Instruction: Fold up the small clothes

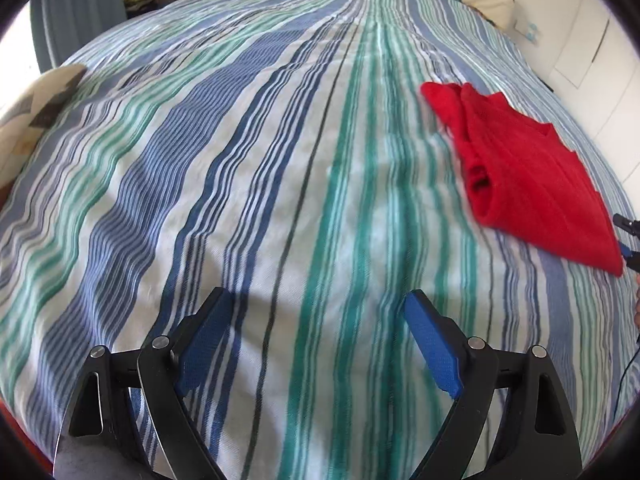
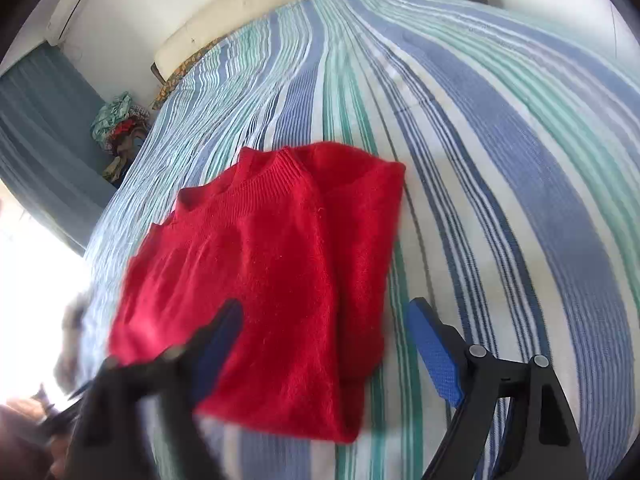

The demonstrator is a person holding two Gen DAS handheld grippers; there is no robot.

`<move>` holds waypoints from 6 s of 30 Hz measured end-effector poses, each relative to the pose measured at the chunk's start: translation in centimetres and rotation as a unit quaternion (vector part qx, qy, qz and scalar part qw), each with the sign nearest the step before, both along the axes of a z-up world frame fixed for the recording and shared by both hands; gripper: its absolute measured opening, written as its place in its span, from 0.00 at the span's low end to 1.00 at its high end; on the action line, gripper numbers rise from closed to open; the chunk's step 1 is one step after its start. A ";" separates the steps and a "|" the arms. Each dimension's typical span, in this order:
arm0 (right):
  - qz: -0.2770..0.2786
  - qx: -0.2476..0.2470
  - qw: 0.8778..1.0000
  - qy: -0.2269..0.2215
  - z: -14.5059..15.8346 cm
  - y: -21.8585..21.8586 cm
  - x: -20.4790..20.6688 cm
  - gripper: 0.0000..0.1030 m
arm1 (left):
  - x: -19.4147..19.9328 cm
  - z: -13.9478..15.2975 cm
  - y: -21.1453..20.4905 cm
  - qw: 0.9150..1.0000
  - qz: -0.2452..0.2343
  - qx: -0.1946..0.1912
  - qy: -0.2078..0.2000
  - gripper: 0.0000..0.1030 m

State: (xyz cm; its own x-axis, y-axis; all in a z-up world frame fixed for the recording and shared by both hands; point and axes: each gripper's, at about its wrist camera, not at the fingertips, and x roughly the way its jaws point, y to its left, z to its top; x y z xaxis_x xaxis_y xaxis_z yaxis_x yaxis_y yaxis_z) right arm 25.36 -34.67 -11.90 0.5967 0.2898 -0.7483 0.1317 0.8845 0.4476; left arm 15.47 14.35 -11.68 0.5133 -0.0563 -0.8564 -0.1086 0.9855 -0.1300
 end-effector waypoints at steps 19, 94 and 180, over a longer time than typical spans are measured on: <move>0.154 -0.081 0.983 -0.055 11.0 20.2 5.4 0.10 | 0.6 -0.4 -0.4 1.000 -0.011 -0.009 -0.006 0.95; 0.113 -0.174 0.977 -0.042 2.8 20.7 -16.2 0.54 | -0.2 -1.3 -2.0 0.998 -0.023 0.040 -0.039 1.00; 0.164 -0.012 0.979 -0.117 9.0 21.7 6.2 0.31 | 15.1 11.9 -8.8 0.962 -0.173 -0.192 -0.083 0.23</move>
State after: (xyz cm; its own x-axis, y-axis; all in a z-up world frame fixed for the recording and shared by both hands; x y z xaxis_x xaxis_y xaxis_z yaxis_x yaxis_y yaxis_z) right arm 31.55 -12.93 -2.90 0.6300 0.4787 -0.6115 -0.2644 0.8726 0.4107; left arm 30.59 5.51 0.24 0.5344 -0.5447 -0.6463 0.2718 0.8348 -0.4788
